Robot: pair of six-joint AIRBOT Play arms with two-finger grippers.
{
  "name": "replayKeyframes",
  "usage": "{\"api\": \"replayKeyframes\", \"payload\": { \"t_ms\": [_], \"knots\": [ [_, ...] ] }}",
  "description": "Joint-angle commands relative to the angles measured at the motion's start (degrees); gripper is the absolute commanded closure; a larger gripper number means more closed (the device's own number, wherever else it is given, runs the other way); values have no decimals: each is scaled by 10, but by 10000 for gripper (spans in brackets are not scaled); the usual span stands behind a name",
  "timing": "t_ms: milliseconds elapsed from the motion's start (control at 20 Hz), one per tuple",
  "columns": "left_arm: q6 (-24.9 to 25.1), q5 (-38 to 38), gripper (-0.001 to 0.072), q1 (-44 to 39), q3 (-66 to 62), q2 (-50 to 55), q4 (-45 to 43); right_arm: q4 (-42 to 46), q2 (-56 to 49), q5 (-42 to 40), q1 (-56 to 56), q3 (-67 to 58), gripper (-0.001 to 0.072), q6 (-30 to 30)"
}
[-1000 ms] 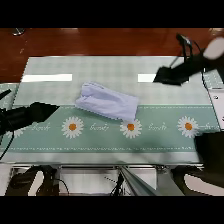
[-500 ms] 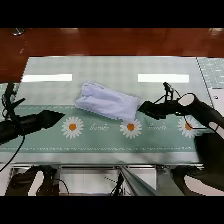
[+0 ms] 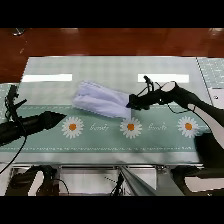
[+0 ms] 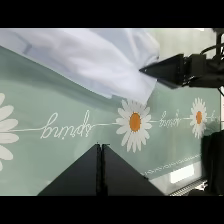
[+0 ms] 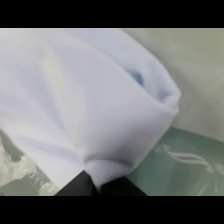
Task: Fold the shirts.
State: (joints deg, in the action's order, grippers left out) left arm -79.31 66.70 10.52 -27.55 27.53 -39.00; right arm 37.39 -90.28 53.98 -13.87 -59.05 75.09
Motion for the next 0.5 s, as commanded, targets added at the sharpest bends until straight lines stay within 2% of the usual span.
{"api": "replayKeyframes", "payload": {
  "t_ms": [0, 150, 300, 450],
  "knots": [
    [9, -3, 690, 0, 1, 0, 0, 25, -11, 98, -6, -118, 682, -18],
    [9, -3, 690, 0, 1, 0, 0, 100, 7, 169, -6, -271, 682, 22],
    [9, -1, 690, 0, 1, 0, 0, 199, 31, 209, 7, -405, 682, 97],
    [8, 0, 690, 0, 4, 0, 0, 234, 34, 318, 55, -533, 682, 143]
  ]
}}
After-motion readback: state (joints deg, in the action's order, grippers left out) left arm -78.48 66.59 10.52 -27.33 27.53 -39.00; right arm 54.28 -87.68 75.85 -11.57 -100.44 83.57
